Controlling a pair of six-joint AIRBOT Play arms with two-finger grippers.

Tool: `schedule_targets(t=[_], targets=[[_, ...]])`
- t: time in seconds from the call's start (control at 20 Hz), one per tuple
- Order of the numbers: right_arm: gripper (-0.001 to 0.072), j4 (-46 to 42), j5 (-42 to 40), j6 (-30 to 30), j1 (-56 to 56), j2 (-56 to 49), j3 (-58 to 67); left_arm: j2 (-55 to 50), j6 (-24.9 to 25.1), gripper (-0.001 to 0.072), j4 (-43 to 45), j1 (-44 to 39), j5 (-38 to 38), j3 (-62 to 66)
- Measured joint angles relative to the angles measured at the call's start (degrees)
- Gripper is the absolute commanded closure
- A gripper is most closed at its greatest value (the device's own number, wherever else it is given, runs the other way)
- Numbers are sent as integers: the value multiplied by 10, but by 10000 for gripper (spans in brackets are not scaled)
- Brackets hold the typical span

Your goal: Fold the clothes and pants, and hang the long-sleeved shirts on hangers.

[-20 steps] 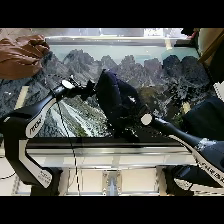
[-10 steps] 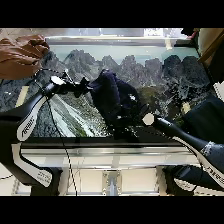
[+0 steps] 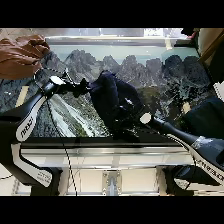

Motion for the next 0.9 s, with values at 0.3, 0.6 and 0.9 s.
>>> schedule_targets(t=[0.3, 0.6, 0.9], targets=[[681, 67, 2, -66, 0, -19, 10, 1, 16, 685, 2, 1, 2, 0], [681, -3, 122, -67, -35, 47, 91, 62, 77, 686, 67, 41, -85, 0], [682, -211, 306, 84, -97, 289, 205, 295, 97, 685, 218, 96, -203, 0]])
